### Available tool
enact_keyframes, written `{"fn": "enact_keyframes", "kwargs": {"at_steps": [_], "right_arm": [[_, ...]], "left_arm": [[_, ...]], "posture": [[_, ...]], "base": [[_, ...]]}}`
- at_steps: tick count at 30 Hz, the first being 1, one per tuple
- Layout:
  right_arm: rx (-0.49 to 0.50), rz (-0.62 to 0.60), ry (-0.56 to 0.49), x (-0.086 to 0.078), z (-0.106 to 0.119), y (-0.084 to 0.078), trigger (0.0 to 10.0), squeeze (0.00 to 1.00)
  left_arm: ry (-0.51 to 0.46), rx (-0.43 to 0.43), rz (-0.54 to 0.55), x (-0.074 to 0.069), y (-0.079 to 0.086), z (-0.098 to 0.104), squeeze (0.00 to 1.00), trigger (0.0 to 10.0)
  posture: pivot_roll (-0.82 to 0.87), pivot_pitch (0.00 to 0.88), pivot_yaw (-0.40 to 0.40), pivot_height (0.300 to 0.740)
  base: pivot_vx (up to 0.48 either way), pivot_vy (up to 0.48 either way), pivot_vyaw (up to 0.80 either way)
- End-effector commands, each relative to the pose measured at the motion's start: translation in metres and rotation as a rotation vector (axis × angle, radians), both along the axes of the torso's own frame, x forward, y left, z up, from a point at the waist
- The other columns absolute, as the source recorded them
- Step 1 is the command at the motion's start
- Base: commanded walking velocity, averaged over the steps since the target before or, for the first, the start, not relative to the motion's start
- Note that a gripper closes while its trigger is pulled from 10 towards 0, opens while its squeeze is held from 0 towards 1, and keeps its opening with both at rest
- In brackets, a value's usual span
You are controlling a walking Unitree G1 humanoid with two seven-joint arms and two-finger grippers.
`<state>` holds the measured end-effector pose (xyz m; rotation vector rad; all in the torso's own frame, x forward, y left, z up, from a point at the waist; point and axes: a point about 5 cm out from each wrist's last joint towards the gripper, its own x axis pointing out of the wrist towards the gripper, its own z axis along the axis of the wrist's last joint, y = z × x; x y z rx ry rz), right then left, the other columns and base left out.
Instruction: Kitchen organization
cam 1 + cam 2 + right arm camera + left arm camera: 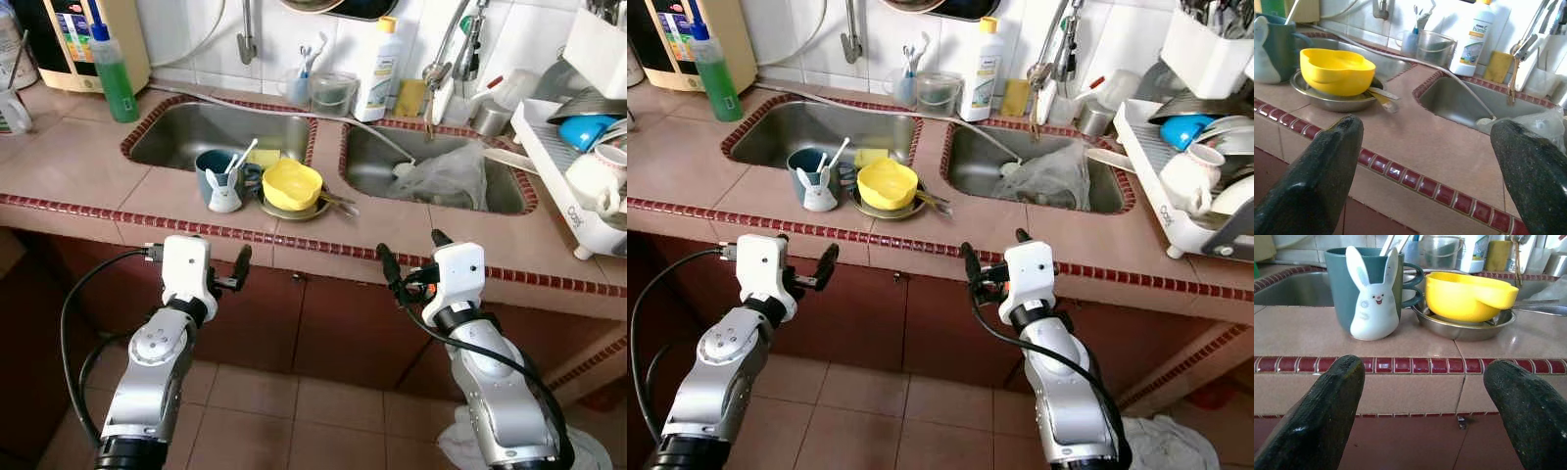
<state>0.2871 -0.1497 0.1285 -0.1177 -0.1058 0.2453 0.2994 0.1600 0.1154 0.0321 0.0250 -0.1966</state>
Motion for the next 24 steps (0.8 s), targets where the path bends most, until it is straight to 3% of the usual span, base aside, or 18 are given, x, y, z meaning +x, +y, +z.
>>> {"fn": "enact_keyframes", "kwargs": {"at_steps": [1, 20, 24], "right_arm": [[0.007, 0.003, 0.003, -0.0004, -0.0003, -0.0009, 10.0, 0.0], [-0.001, 0.021, 0.002, 0.0009, 0.0, -0.0003, 10.0, 0.0], [-0.003, 0.025, 0.003, 0.0008, -0.0001, 0.0001, 10.0, 0.0]], "left_arm": [[-0.015, 0.002, 0.004, 0.001, 0.001, 0.0053, 0.0, 10.0], [-0.021, -0.002, -0.003, 0.0012, -0.0021, 0.0056, 0.0, 10.0], [-0.036, 0.007, -0.005, 0.0007, -0.0026, 0.0072, 0.0, 10.0]], "posture": [[0.06, 0.0, -0.053, 0.74], [0.07, 0.0, -0.067, 0.74], [0.07, 0.0, -0.067, 0.74]], "base": [[0.0, 0.352, 0.0], [0.0, 0.351, 0.0], [0.0, 0.069, 0.0]]}}
